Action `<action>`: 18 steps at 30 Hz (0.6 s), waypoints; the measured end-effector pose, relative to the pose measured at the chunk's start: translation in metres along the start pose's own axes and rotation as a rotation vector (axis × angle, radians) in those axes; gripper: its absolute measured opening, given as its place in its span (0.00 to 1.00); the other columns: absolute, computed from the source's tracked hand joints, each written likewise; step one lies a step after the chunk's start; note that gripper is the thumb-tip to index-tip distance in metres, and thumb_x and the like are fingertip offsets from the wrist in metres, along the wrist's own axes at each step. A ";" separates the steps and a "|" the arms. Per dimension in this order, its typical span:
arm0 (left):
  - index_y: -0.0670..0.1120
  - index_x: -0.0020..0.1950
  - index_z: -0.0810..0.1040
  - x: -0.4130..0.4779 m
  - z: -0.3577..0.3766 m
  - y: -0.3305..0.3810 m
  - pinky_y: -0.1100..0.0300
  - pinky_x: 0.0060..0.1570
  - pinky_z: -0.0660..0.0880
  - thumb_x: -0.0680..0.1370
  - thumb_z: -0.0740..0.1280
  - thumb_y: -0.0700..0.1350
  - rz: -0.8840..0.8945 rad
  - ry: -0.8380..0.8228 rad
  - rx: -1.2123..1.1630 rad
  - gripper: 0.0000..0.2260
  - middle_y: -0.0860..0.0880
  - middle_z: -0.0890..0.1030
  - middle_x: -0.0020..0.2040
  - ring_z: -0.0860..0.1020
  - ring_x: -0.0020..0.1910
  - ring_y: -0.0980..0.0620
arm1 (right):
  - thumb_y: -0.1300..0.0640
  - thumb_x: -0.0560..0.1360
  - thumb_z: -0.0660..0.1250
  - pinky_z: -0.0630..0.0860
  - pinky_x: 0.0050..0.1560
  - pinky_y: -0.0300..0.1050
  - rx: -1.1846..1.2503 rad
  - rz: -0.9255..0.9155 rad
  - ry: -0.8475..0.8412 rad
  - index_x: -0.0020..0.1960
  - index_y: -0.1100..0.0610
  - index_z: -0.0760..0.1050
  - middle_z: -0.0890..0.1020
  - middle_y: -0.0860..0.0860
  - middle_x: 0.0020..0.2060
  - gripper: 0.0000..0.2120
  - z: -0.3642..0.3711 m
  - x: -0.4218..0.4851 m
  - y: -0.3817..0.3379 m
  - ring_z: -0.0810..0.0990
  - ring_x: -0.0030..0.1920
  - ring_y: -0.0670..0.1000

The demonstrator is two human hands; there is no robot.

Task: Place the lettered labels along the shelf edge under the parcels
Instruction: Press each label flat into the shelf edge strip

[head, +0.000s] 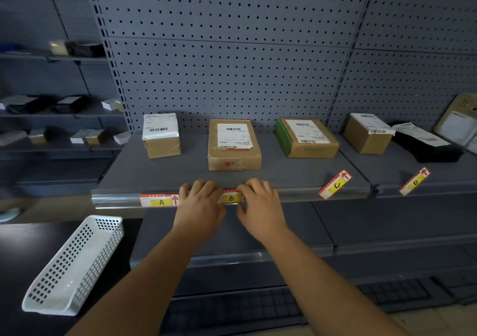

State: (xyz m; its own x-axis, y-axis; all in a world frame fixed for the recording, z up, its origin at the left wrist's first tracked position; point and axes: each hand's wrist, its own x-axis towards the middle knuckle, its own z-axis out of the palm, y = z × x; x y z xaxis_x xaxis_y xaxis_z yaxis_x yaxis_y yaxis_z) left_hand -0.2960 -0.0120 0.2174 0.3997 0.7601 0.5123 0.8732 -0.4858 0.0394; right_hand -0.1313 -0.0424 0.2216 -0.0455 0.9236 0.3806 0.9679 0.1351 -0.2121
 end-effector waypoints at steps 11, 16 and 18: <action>0.51 0.54 0.79 0.000 0.002 0.002 0.46 0.58 0.64 0.72 0.69 0.50 -0.064 0.002 -0.062 0.12 0.52 0.78 0.51 0.73 0.54 0.48 | 0.49 0.72 0.69 0.66 0.58 0.50 -0.031 -0.038 0.021 0.62 0.49 0.74 0.74 0.47 0.57 0.19 0.001 -0.002 0.003 0.71 0.57 0.52; 0.52 0.54 0.79 0.000 0.003 0.001 0.46 0.58 0.63 0.72 0.67 0.52 -0.051 -0.003 -0.064 0.12 0.54 0.78 0.52 0.72 0.54 0.49 | 0.49 0.72 0.68 0.64 0.58 0.49 -0.014 -0.025 -0.010 0.62 0.48 0.73 0.73 0.46 0.56 0.18 0.000 0.000 0.002 0.70 0.57 0.51; 0.53 0.55 0.78 0.000 0.002 0.001 0.47 0.59 0.63 0.72 0.64 0.53 -0.048 -0.020 -0.061 0.13 0.54 0.77 0.52 0.71 0.55 0.49 | 0.50 0.72 0.68 0.65 0.58 0.49 -0.012 -0.026 -0.010 0.62 0.48 0.73 0.73 0.46 0.56 0.19 0.000 0.000 0.002 0.70 0.57 0.51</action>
State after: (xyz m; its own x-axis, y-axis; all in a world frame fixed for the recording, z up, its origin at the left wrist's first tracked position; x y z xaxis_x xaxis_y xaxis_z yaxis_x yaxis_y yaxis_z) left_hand -0.2949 -0.0116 0.2153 0.3638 0.7915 0.4911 0.8732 -0.4734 0.1161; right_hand -0.1292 -0.0427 0.2213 -0.0729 0.9235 0.3766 0.9692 0.1547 -0.1917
